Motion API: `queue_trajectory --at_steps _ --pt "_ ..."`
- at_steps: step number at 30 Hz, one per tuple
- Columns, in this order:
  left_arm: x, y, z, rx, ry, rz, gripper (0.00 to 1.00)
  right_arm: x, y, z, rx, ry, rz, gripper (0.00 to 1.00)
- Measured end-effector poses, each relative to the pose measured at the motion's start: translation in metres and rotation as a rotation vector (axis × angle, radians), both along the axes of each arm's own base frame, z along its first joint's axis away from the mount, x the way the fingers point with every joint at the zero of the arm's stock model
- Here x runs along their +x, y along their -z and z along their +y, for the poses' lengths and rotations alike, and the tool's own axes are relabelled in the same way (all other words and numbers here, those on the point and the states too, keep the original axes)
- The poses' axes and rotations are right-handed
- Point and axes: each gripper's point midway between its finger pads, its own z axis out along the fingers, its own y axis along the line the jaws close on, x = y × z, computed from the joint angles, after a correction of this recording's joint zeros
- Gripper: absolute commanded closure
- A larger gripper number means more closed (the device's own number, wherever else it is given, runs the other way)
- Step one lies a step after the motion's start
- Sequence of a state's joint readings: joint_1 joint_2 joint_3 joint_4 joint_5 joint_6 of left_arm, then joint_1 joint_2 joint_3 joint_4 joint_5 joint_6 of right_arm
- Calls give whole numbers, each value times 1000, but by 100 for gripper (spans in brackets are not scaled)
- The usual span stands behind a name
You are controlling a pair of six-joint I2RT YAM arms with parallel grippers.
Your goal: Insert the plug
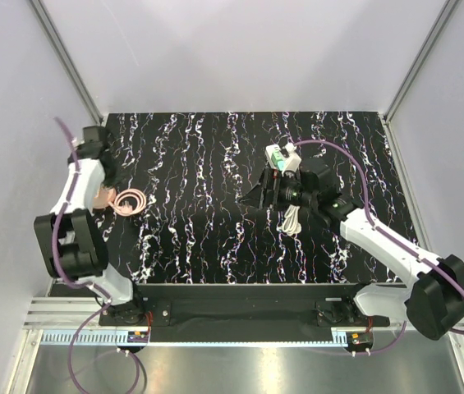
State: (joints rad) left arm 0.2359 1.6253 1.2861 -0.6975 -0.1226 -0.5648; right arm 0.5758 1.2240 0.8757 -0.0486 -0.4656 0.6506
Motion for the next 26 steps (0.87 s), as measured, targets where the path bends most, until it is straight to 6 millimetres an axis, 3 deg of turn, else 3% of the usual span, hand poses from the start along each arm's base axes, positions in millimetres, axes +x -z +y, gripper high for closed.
queue_trajectory --at_steps 2,3,6,7,9,11,14,17,21,26 --pt "4 -17 -36 0 120 -38 75 -1 2 -2 -12 2 3 0" --pt "4 -28 -57 -3 196 -69 52 -2 4 -4 -24 8 5 0" --pt "-2 -71 -135 -62 463 -202 7 -2 11 -14 -72 49 19 0" --pt "-8 -84 -154 -78 534 -243 1 -2 12 -18 -88 69 20 0" --pt "-31 -117 -203 -113 711 -356 1 1 13 -31 -126 135 10 0" --pt "-67 -143 -247 -168 894 -470 1 3 11 -46 -165 206 -6 0" --pt "-122 -152 -284 -249 1106 -567 1 7 3 -70 -230 320 -32 0" --pt "-147 -144 -293 -277 1201 -586 1 10 -14 -88 -251 405 -72 0" --pt "-152 -128 -294 -281 1230 -560 1 6 -40 -103 -226 466 -133 0" --pt "-151 -135 -298 -286 1252 -600 1 0 -54 -108 -202 471 -173 0"
